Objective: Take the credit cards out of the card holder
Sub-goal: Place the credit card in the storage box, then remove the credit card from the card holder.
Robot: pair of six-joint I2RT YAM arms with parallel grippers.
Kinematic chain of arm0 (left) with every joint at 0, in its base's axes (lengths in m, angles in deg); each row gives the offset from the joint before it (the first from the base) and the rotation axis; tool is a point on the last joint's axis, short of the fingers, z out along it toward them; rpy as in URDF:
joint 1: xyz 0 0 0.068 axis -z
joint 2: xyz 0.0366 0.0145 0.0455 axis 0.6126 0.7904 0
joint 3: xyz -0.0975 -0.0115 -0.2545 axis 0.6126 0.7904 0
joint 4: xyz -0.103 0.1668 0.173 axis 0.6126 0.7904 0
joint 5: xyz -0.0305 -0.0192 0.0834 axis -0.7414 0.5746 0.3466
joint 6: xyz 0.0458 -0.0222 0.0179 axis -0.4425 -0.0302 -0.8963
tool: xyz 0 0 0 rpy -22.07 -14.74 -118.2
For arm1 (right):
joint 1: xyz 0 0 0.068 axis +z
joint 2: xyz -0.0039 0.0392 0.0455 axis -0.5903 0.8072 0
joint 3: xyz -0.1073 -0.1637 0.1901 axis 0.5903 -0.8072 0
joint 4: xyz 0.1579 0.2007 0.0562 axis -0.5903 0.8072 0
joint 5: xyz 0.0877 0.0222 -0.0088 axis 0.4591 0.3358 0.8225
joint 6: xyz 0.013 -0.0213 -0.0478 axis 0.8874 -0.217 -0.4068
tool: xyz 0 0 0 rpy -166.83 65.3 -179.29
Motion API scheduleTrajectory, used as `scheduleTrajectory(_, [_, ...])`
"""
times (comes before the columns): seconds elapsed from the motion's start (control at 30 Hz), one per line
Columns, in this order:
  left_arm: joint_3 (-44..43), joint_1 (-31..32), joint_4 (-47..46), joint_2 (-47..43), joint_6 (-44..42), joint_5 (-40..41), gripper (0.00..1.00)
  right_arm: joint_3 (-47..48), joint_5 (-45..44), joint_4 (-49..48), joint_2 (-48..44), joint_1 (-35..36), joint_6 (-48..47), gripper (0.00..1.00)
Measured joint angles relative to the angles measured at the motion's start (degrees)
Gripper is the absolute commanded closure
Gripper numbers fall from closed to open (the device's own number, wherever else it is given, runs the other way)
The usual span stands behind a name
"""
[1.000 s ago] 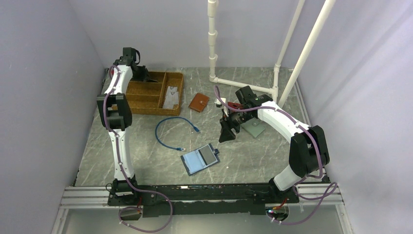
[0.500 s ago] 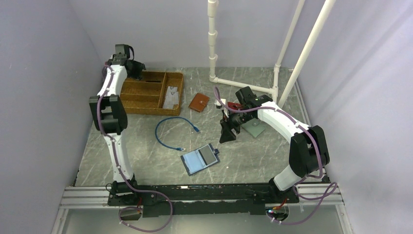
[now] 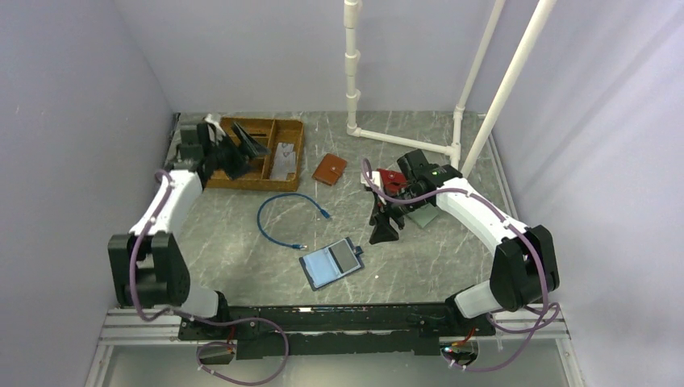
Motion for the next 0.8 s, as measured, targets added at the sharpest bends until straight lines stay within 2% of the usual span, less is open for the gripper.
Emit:
scheduleTrajectory(0.1, [7.65,5.40,1.40,-6.75,-4.15,-0.44,0.10,-1.33,0.39,-0.22,-0.09,0.00,-1.42,0.33])
scheduleTrajectory(0.17, [12.94,11.43,1.44,-12.22,-5.70,-0.13,0.10,-2.21,0.79,-0.52,-0.09,0.00,-2.16,0.33])
scheduleTrajectory(0.27, [21.38,19.89,-0.35,-20.81,-6.10,0.09,0.10,-3.50,1.44,-0.79,-0.09,0.00,-3.39,0.33])
scheduleTrajectory(0.37, [29.49,24.57,-4.11,-26.95,-4.26,1.40,0.10,-4.37,2.21,-1.01,-0.02,0.00,-4.74,0.33])
scheduleTrajectory(0.57, [41.07,31.91,-10.40,-31.93,1.09,4.76,0.09,-4.98,3.19,-1.20,0.92,0.00,-6.93,0.33])
scheduleTrajectory(0.8, [42.66,37.09,-15.15,-32.70,3.96,9.16,0.07,-4.98,3.37,-1.29,2.64,0.00,-8.07,0.33])
